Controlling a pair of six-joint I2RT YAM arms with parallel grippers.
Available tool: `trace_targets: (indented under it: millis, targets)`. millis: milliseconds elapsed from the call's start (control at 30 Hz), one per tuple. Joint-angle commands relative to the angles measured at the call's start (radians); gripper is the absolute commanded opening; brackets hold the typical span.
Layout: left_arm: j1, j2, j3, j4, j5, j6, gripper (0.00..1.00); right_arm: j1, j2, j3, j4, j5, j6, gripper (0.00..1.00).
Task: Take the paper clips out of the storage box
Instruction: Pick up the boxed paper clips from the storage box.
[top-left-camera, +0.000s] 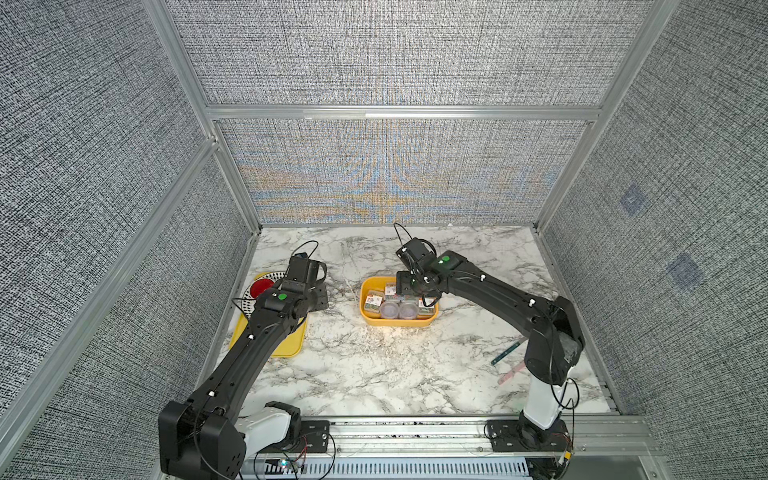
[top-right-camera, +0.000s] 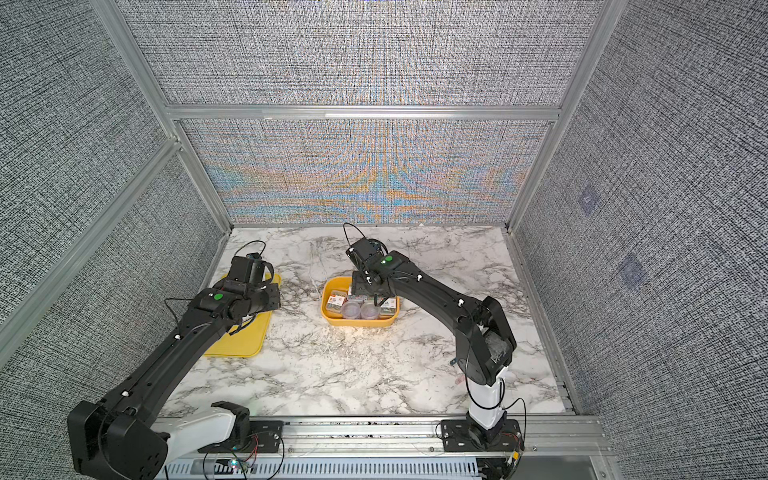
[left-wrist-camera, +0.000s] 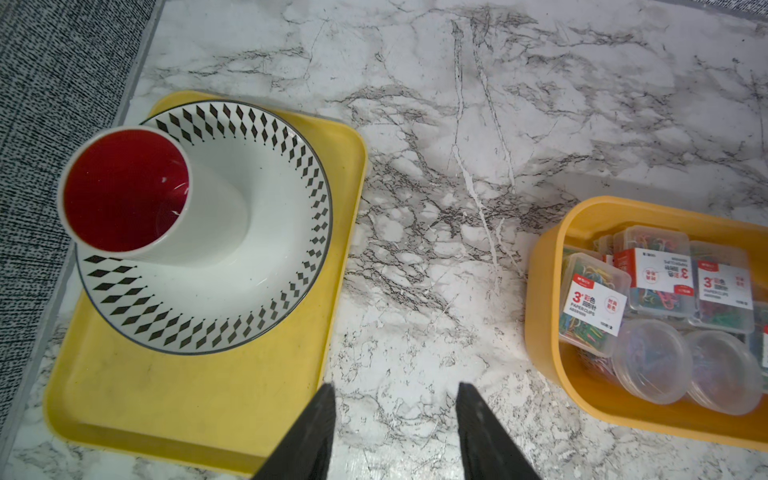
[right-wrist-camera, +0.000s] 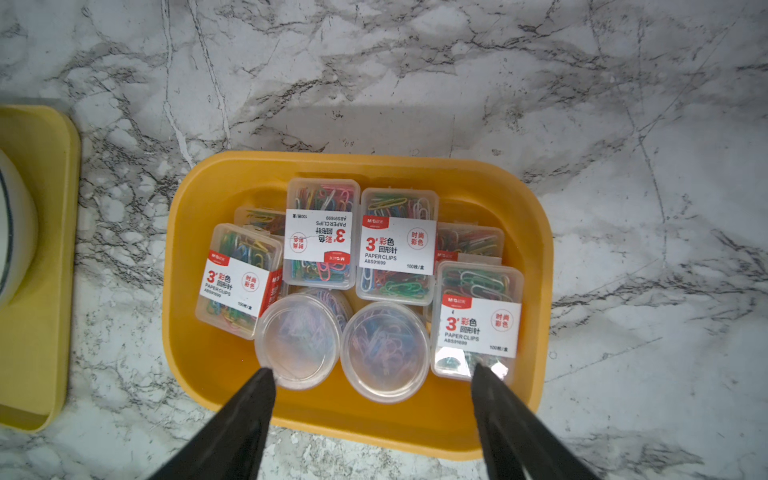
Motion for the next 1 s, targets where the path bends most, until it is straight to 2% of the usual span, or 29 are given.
trace_targets:
  millis: [0,600,967]
  targets:
    - [0.002,0.002,0.000,0.009,-0.006,0.000,0.51,0.003,-0.003,0.000,0.008,-0.008,0.085,0.78]
    - [0.002,0.003,0.000,-0.008,-0.023,0.000,0.51,0.014,0.014,0.001,-0.057,0.040,0.389,0.78]
    - [0.002,-0.004,-0.002,-0.012,-0.019,0.000,0.51,0.024,0.022,-0.045,-0.035,0.008,0.471,0.72]
